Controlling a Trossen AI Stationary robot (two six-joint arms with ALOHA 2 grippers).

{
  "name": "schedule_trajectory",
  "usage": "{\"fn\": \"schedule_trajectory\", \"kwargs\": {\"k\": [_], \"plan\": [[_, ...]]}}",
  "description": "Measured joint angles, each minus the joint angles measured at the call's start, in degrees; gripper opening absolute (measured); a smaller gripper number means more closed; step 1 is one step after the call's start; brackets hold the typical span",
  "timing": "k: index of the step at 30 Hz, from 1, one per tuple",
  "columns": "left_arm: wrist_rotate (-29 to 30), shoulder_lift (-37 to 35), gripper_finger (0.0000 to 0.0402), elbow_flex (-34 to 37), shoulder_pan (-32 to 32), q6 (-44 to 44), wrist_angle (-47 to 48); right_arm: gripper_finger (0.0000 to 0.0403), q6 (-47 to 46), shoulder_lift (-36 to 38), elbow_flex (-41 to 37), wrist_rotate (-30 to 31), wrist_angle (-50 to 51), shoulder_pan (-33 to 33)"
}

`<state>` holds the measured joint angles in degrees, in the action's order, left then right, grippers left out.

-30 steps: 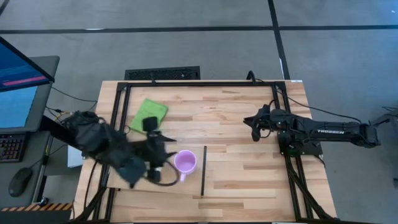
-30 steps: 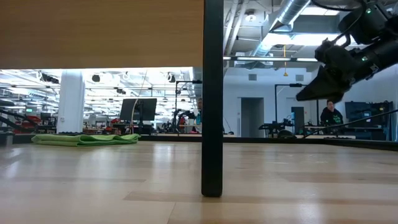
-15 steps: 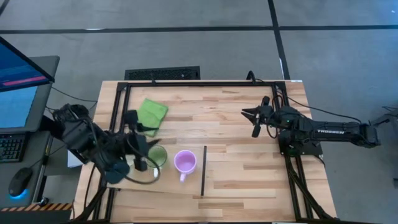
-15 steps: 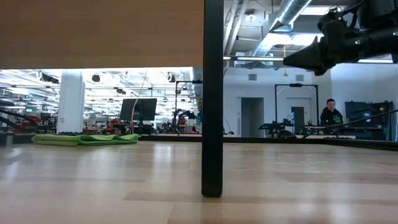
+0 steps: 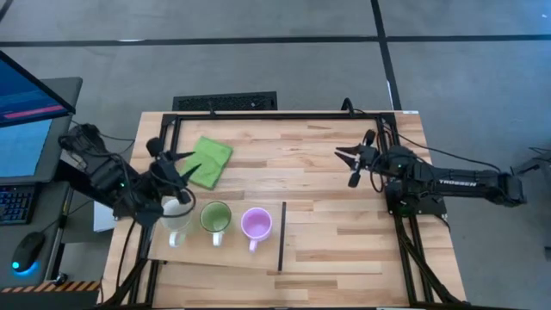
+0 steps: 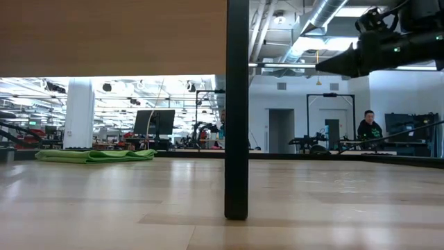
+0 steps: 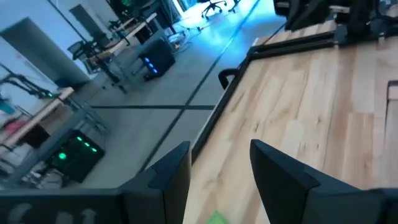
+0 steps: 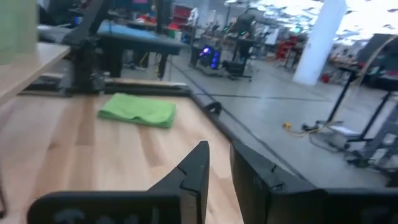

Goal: Stack small to large cups/mugs on shelf
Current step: Return to Home Position

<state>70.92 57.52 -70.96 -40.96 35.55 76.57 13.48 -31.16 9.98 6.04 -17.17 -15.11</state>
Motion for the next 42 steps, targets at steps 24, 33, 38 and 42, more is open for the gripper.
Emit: {"fn": "schedule_trajectory", "kwargs": {"k": [24, 33, 38, 42], "plan": [[-3.1, -31.8, 0.0158, 28.4, 2.4, -33.0, -38.6, 0.0087, -1.9, 0.0, 0.0, -18.4, -3.5, -19.5], [-3.7, -36.5, 0.0158, 30.9, 8.9, -35.5, -37.5, 0.0087, 0.3, 0.0, 0.0, -19.5, -4.1, -19.6], [-2.7, -42.0, 0.0158, 33.7, 13.0, -36.1, -37.4, 0.0087, 0.5, 0.0, 0.0, -19.5, -4.5, -21.8], [-2.4, -47.9, 0.0158, 36.3, 15.3, -37.4, -38.1, 0.0087, 0.2, 0.0, 0.0, -21.8, -4.4, -25.2]]}}
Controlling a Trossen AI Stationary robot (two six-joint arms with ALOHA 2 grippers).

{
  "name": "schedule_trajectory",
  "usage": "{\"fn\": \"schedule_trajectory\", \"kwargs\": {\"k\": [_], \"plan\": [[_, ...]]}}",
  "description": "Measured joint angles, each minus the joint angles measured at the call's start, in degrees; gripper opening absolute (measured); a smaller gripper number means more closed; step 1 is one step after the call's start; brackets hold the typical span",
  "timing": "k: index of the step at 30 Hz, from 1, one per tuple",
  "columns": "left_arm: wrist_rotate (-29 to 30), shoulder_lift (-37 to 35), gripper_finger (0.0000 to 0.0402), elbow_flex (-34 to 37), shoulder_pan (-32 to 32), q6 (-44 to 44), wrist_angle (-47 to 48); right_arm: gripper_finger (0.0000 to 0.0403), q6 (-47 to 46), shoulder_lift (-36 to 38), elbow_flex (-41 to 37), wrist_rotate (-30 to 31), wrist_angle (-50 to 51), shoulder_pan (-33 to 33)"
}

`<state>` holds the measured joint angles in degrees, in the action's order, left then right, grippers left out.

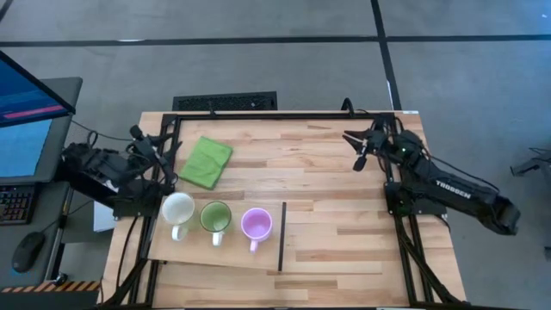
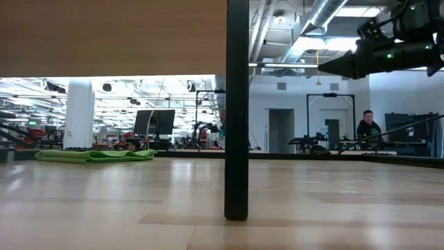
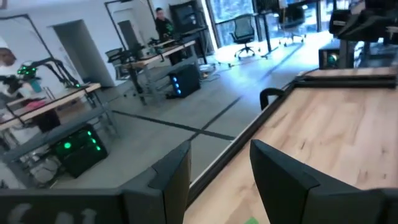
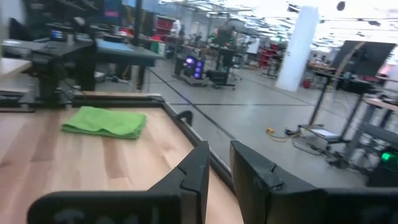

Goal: Stack small to large cups/mugs on shelf
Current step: Return to Home Position

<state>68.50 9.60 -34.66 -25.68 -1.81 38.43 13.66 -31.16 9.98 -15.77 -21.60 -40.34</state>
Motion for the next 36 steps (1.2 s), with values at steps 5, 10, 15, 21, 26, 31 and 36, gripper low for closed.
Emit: {"fn": "schedule_trajectory", "kwargs": {"k": [5, 10, 15, 21, 26, 31, 36], "plan": [[1.1, -7.1, 0.0158, 4.0, 0.7, -3.1, -7.1, 0.0087, -0.1, 0.0, 0.0, -0.9, -0.1, -4.7], [2.7, -9.4, 0.0158, 8.2, 0.7, -8.5, -12.9, 0.0087, -0.1, 0.0, 0.0, -8.1, -0.4, -9.2], [4.1, -9.2, 0.0158, 10.6, 0.7, -8.4, -14.0, 0.0087, -0.6, 0.0, 0.0, -12.8, -0.4, -13.9], [11.9, -9.4, 0.0158, 10.8, 0.7, -7.6, -14.1, 0.0087, -1.2, -1.9, 0.0, -15.9, -0.6, -18.4], [17.3, -9.4, 0.0158, 10.8, 0.7, -4.1, -13.3, 0.0087, -1.2, -6.4, 0.0, -16.5, -2.5, -20.3], [8.2, -9.4, 0.0158, 10.8, 0.7, -1.9, -12.4, 0.0087, -2.3, -12.2, 0.0, -20.9, -9.5, -21.4], [5.8, -9.3, 0.0158, 11.8, 0.7, -1.7, -13.7, 0.0083, -4.1, -17.2, -1.6, -20.1, -17.3, -23.4]]}}
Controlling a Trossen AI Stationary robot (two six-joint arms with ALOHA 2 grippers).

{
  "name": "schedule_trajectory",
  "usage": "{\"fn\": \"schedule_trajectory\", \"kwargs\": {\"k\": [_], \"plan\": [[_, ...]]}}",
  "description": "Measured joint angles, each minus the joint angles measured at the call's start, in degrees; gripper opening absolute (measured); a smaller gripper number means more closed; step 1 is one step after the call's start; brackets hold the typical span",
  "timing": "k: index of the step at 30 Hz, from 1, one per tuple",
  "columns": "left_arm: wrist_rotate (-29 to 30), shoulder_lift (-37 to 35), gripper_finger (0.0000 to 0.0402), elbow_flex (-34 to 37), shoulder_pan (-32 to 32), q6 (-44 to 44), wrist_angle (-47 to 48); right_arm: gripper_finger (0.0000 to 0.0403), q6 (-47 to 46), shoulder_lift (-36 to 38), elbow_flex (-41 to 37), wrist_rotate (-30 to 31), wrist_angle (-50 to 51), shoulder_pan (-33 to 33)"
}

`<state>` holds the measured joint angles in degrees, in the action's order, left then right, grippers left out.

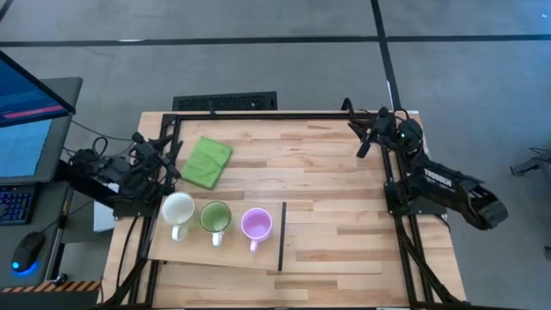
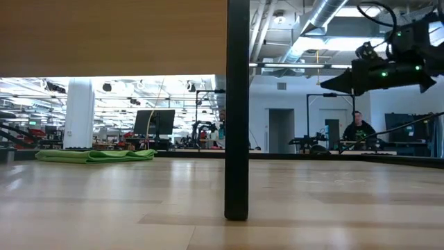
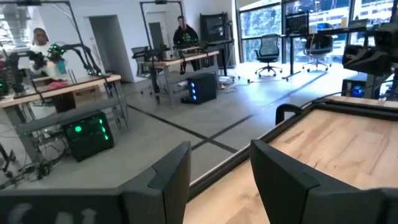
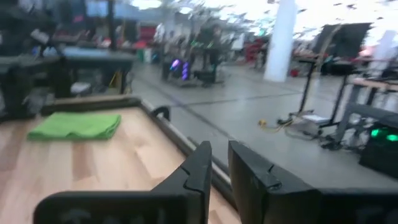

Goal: Stack small to large cups/mugs on shelf
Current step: Return to Home Position

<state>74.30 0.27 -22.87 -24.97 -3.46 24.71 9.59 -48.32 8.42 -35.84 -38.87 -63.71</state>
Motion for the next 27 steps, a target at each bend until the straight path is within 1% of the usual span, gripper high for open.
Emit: {"fn": "schedule_trajectory", "kwargs": {"k": [5, 7, 12, 17, 22, 25, 27], "plan": [[0.5, 0.0, 0.0158, 0.0, 0.0, -0.6, -0.7, 0.0062, -7.5, -1.4, -7.0, 0.1, -15.1, -4.3], [0.5, 0.0, 0.0158, 0.0, 0.0, -2.1, -2.3, 0.0053, -9.9, -0.8, -8.1, -0.3, -16.8, -5.4], [-0.1, 0.0, 0.0158, 0.0, 0.0, -3.4, -2.7, 0.0029, -11.1, 2.1, -8.1, -0.4, -14.9, -4.7], [-0.1, 0.0, 0.0158, 0.0, 0.0, -3.4, -2.7, 0.0009, -10.8, 5.2, -8.1, -0.3, -12.1, -2.0], [-0.2, 0.0, 0.0158, 0.0, 0.0, -3.4, -2.7, 0.0006, -9.4, 9.6, -8.1, 0.1, -3.5, 0.0], [-0.5, 0.0, 0.0158, 0.0, 0.0, -3.4, -2.6, 0.0008, -8.0, 13.0, -8.1, 3.1, 2.5, 0.7], [-0.5, 0.0, 0.0158, 0.0, 0.0, -3.4, -2.6, 0.0010, -7.6, 15.5, -8.1, 4.1, 5.7, 1.2]]}}
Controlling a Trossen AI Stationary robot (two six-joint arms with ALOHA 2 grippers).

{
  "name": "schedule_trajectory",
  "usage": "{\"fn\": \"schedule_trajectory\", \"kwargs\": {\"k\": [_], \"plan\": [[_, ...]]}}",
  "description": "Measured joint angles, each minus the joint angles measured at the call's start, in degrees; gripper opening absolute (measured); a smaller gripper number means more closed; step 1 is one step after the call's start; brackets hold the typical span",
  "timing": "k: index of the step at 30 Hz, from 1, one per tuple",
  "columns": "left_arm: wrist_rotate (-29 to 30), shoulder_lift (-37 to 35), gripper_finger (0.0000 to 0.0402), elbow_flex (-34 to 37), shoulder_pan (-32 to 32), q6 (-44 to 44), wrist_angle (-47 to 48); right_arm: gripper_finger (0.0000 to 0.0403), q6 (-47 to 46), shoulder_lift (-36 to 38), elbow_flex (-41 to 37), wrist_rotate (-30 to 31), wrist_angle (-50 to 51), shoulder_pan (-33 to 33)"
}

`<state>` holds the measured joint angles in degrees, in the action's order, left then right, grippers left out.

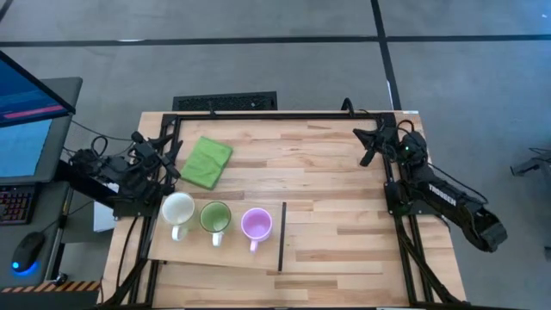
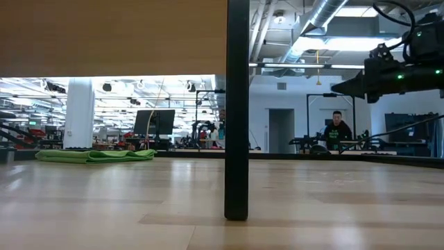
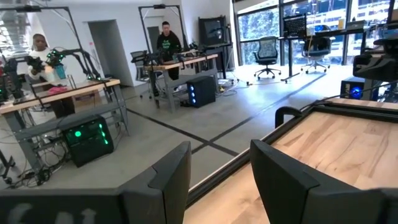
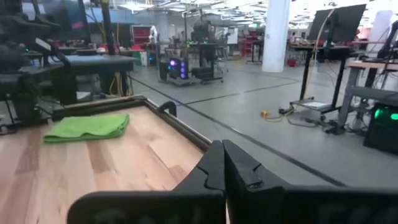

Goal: Stack small to large cups/mugs on shelf
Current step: Return to Home Position

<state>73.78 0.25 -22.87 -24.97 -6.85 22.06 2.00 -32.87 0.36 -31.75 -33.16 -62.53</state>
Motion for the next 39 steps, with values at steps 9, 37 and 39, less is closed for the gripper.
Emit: {"fn": "schedule_trajectory", "kwargs": {"k": [9, 37, 39], "plan": [[0.0, 0.0, 0.0158, 0.0, 0.0, 0.0, 0.0, 0.0011, 1.5, 11.9, 0.0, 0.8, 13.8, 0.3], [-14.7, 0.0, 0.0158, 1.9, 0.0, -2.6, -3.0, 0.0020, -1.2, 32.8, 0.0, 3.4, 29.1, 0.6], [-12.2, 0.0, 0.0158, 1.9, 0.0, -2.0, -3.1, 0.0024, -2.0, 32.8, 0.0, 3.3, 29.1, 0.7]]}}
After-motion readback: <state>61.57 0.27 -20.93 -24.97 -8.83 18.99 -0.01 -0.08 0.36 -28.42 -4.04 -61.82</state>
